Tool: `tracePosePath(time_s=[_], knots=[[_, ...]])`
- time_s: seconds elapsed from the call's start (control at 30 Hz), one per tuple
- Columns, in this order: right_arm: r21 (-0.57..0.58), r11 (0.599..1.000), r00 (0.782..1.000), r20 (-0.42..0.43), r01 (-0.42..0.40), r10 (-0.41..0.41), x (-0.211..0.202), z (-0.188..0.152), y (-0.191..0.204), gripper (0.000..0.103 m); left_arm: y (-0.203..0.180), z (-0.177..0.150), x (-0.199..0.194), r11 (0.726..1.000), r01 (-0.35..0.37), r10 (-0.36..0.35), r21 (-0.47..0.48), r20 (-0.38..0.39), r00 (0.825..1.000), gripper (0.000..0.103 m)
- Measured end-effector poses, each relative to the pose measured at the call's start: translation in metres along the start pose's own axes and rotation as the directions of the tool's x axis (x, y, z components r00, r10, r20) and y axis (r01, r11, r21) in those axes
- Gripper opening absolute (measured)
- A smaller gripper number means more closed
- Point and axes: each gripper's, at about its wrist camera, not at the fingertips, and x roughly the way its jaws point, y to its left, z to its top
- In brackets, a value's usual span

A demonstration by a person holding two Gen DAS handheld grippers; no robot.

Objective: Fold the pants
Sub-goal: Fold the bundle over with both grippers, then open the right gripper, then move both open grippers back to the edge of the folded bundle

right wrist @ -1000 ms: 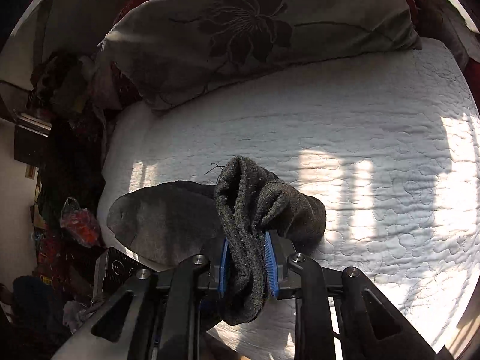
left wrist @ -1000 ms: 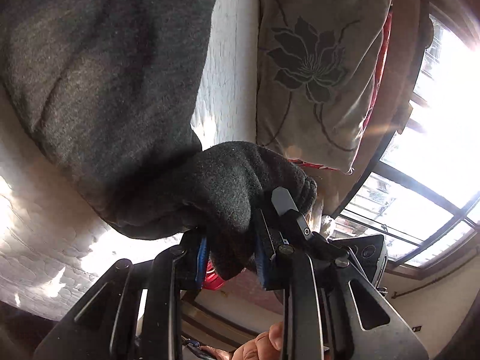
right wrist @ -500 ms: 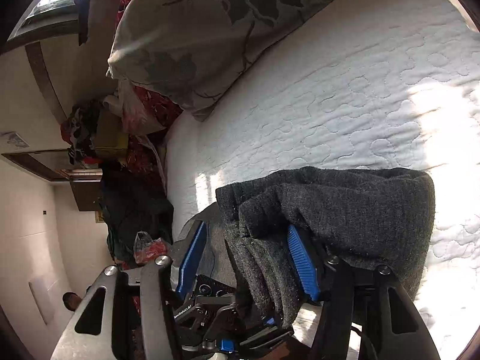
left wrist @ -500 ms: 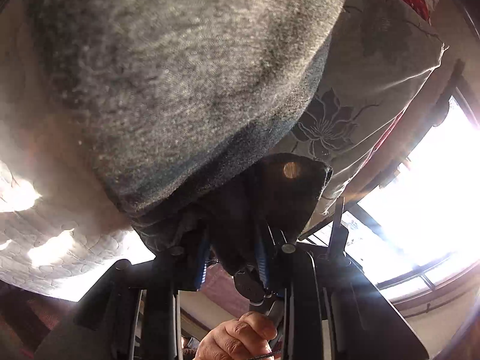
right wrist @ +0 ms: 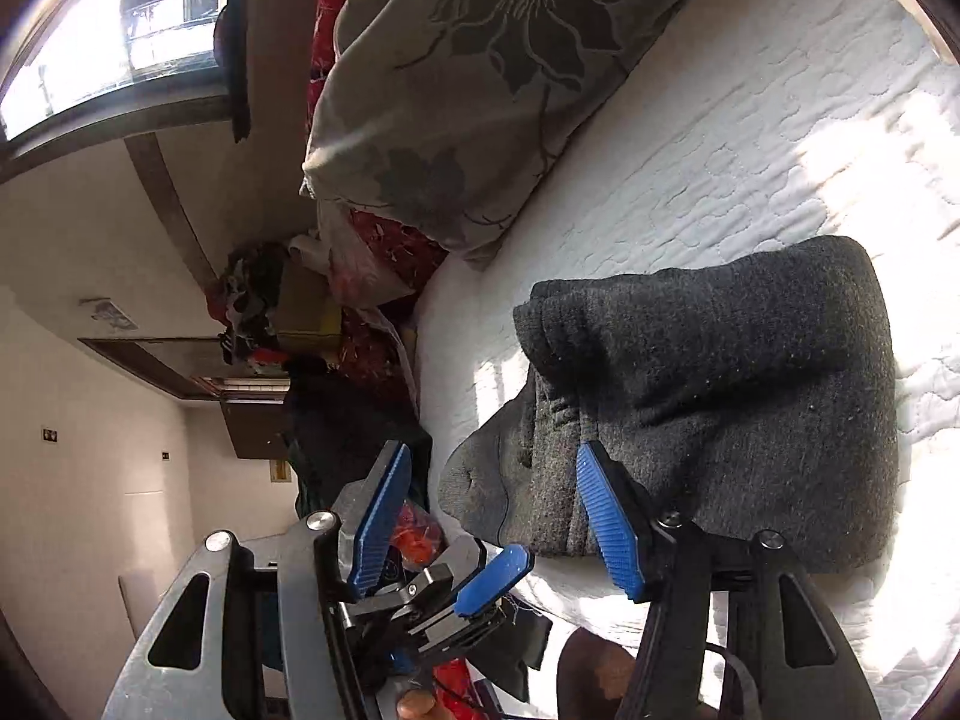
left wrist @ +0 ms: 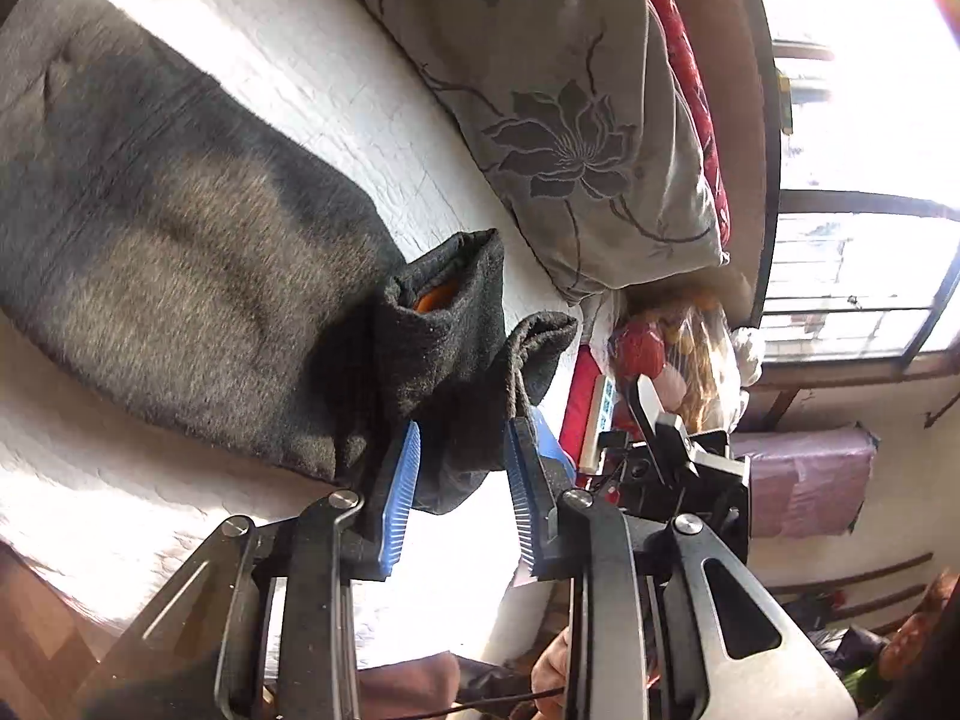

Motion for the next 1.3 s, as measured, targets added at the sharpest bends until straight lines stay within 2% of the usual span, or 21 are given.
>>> tracePosePath(time_s=[0.07, 0.13, 0.23, 0.33, 0.4, 0.47, 0.5, 0.57, 0.63, 0.67, 0.73, 0.8, 0.83, 0.87, 0.9, 0.97, 1.07, 1.13, 1.2, 1.23, 1.3], knots=[[-0.002, 1.000, 0.998, 0.055, -0.017, 0.017, -0.024, -0.023, -0.006, 0.077, -0.021, 0.009, 0.001, 0.982, -0.100, 0.102, 0.158, -0.009, 0.995, 0.027], [0.053, 0.997, 0.995, 0.092, -0.054, 0.049, -0.039, -0.041, -0.027, 0.079, -0.036, 0.015, 0.007, 0.942, -0.175, 0.187, 0.287, -0.018, 0.982, 0.035], [0.192, 0.969, 0.981, 0.150, -0.154, 0.126, -0.047, -0.049, -0.068, 0.079, -0.056, 0.028, 0.026, 0.887, -0.244, 0.287, 0.393, -0.052, 0.957, 0.037], [0.341, 0.903, 0.953, 0.242, -0.260, 0.183, -0.043, -0.037, -0.107, 0.079, -0.069, 0.031, 0.040, 0.828, -0.307, 0.378, 0.469, -0.064, 0.924, 0.037], [0.439, 0.837, 0.935, 0.279, -0.326, 0.217, -0.035, -0.026, -0.131, 0.078, -0.067, 0.029, 0.043, 0.813, -0.338, 0.416, 0.474, -0.068, 0.907, 0.037], [0.498, 0.783, 0.922, 0.294, -0.373, 0.253, -0.032, -0.026, -0.142, 0.078, -0.064, 0.029, 0.045, 0.830, -0.317, 0.403, 0.459, -0.100, 0.910, 0.037], [0.474, 0.798, 0.922, 0.291, -0.372, 0.257, -0.038, -0.026, -0.139, 0.078, -0.064, 0.026, 0.044, 0.842, -0.293, 0.384, 0.454, -0.122, 0.915, 0.037], [0.399, 0.863, 0.937, 0.284, -0.309, 0.204, -0.061, -0.024, -0.127, 0.078, -0.061, 0.021, 0.045, 0.862, -0.262, 0.354, 0.434, -0.147, 0.924, 0.037], [0.333, 0.901, 0.927, 0.340, -0.276, 0.159, -0.098, -0.023, -0.120, 0.078, -0.058, 0.013, 0.049, 0.887, -0.232, 0.325, 0.400, -0.184, 0.928, 0.037], [0.313, 0.918, 0.913, 0.392, -0.245, 0.110, -0.123, -0.023, -0.120, 0.078, -0.056, 0.007, 0.051, 0.904, -0.200, 0.294, 0.378, -0.209, 0.932, 0.037], [0.297, 0.943, 0.868, 0.497, -0.152, -0.016, -0.171, -0.024, -0.123, 0.080, -0.055, -0.012, 0.056, 0.930, -0.136, 0.229, 0.341, -0.249, 0.941, 0.037], [0.325, 0.945, 0.829, 0.520, 0.031, -0.206, -0.202, -0.015, -0.128, 0.081, -0.056, -0.039, 0.065, 0.949, -0.074, 0.161, 0.306, -0.270, 0.949, 0.037], [0.338, 0.935, 0.814, 0.511, 0.107, -0.277, -0.209, -0.008, -0.132, 0.081, -0.056, -0.053, 0.073, 0.957, -0.051, 0.136, 0.286, -0.289, 0.948, 0.037], [0.347, 0.923, 0.820, 0.471, 0.166, -0.325, -0.211, 0.004, -0.139, 0.081, -0.056, -0.069, 0.083, 0.966, -0.021, 0.103, 0.256, -0.312, 0.944, 0.037], [0.346, 0.921, 0.842, 0.429, 0.181, -0.327, -0.207, 0.014, -0.146, 0.081, -0.057, -0.086, 0.093, 0.974, -0.001, 0.078, 0.228, -0.330, 0.941, 0.037], [0.323, 0.932, 0.891, 0.356, 0.164, -0.280, -0.197, 0.036, -0.158, 0.079, -0.055, -0.114, 0.113, 0.988, 0.018, 0.032, 0.152, -0.320, 0.947, 0.037], [0.221, 0.945, 0.910, 0.286, 0.243, -0.301, -0.182, 0.056, -0.151, 0.079, -0.042, -0.138, 0.137, 1.000, 0.017, -0.018, -0.006, -0.280, 0.960, 0.037], [0.165, 0.928, 0.902, 0.229, 0.335, -0.367, -0.174, 0.066, -0.147, 0.079, -0.032, -0.143, 0.146, 0.995, 0.038, -0.066, -0.097, -0.301, 0.951, 0.036], [0.107, 0.906, 0.885, 0.198, 0.409, -0.422, -0.170, 0.072, -0.142, 0.079, -0.030, -0.136, 0.137, 0.994, 0.033, -0.061, -0.101, -0.292, 0.954, 0.036], [0.081, 0.906, 0.888, 0.179, 0.415, -0.423, -0.169, 0.072, -0.143, 0.080, -0.032, -0.127, 0.128, 0.997, 0.035, -0.053, -0.072, -0.266, 0.962, 0.036], [0.057, 0.920, 0.910, 0.129, 0.389, -0.393, -0.166, 0.066, -0.146, 0.080, -0.041, -0.100, 0.100, 0.999, 0.035, -0.033, 0.007, -0.179, 0.983, 0.036]])
